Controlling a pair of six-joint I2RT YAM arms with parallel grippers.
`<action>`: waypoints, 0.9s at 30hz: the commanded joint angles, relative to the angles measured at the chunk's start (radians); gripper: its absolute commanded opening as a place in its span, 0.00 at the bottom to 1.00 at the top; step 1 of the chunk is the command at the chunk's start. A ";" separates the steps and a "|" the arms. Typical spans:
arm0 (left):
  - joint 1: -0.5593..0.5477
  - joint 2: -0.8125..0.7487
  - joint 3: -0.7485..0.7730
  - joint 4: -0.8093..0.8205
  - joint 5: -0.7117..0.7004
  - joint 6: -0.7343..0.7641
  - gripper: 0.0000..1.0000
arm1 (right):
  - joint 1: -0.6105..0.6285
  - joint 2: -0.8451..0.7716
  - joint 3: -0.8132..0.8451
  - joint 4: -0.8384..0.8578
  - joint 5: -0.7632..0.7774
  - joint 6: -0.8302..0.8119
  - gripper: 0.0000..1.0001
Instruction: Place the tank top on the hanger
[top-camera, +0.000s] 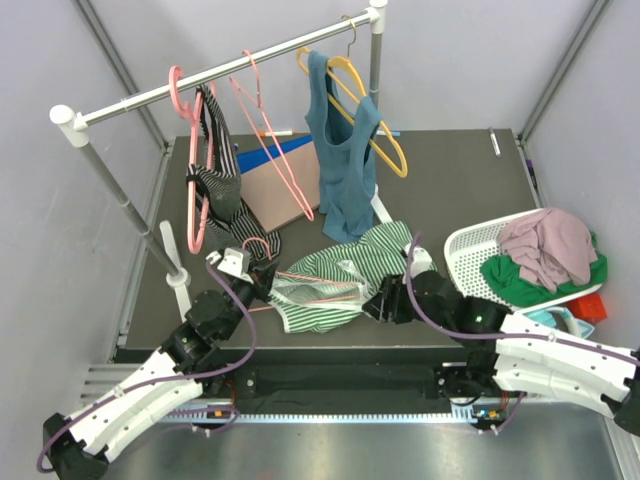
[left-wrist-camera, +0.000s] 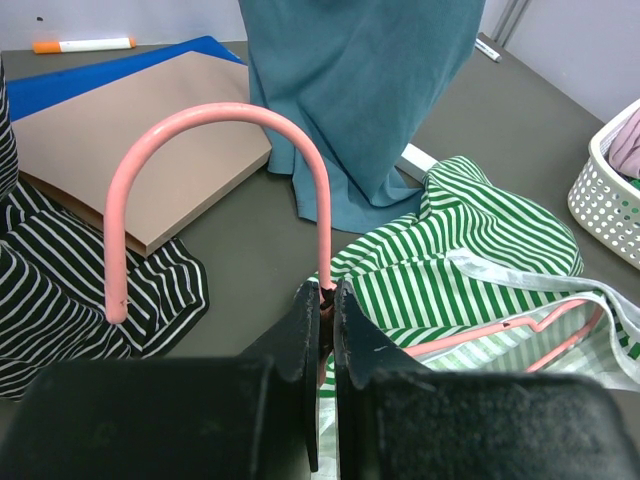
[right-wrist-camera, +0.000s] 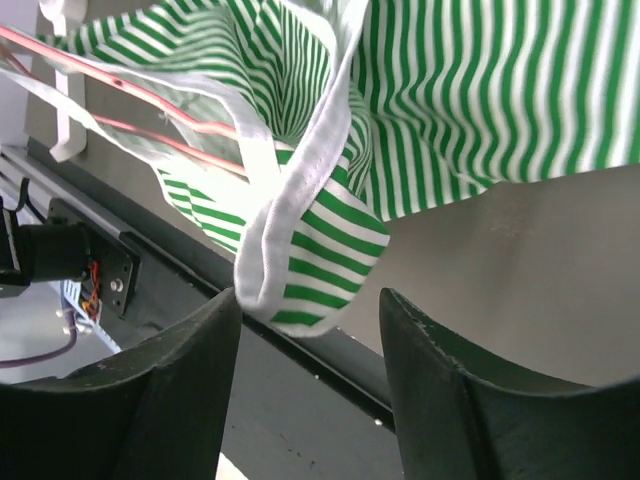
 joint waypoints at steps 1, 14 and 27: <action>0.005 -0.013 -0.006 0.052 0.005 0.002 0.00 | 0.015 -0.105 0.112 -0.105 0.109 -0.041 0.58; 0.005 -0.016 -0.006 0.052 0.010 0.002 0.00 | -0.013 -0.014 0.140 -0.064 0.132 -0.102 0.51; 0.005 -0.028 -0.006 0.048 0.011 0.002 0.00 | -0.024 0.031 0.123 -0.024 0.100 -0.113 0.38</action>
